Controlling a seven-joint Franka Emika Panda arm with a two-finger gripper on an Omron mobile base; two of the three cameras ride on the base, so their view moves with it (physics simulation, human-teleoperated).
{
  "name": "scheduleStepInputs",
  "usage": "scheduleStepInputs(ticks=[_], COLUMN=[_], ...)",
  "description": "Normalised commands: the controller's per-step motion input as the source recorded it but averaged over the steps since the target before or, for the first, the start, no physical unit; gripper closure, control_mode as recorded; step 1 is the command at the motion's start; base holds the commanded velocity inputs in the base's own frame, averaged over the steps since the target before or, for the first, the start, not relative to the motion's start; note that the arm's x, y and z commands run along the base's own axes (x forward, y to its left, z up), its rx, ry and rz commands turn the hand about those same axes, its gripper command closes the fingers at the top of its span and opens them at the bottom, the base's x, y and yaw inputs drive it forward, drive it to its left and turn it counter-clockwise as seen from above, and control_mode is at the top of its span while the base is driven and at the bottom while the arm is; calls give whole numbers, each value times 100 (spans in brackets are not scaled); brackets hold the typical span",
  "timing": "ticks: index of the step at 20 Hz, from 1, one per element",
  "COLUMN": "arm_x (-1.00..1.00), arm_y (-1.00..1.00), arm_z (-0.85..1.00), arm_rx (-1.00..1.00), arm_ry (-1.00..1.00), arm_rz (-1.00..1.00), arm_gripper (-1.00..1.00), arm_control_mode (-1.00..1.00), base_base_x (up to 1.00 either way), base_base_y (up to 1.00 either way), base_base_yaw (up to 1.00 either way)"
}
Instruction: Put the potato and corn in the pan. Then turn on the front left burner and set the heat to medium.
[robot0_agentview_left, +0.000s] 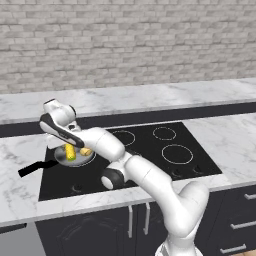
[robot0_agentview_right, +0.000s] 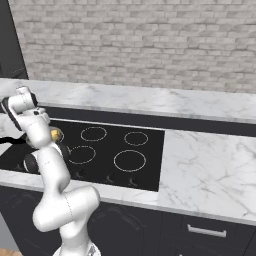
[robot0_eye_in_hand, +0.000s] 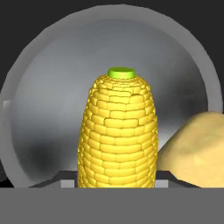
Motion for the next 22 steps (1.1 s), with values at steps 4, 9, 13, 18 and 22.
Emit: scheduleStepInputs(ticks=[4, 9, 13, 18, 22], arm_x=[18, 19, 25, 13, -33], arm_y=[0, 0, 0, 0, 0], arm_z=[-6, -12, -6, 0, 8], arm_rx=[1, 3, 1, 0, 0], arm_ry=[-5, -6, -3, -1, -8], arm_rz=[0, 0, 0, 0, 0], arm_gripper=[-100, -100, -100, -100, -100], arm_control_mode=[-100, -100, -100, -100, -100], base_base_x=[0, 0, 0, 0, 0], base_base_y=[0, 0, 0, 0, 0], base_base_yaw=[0, 0, 0, 0, 0])
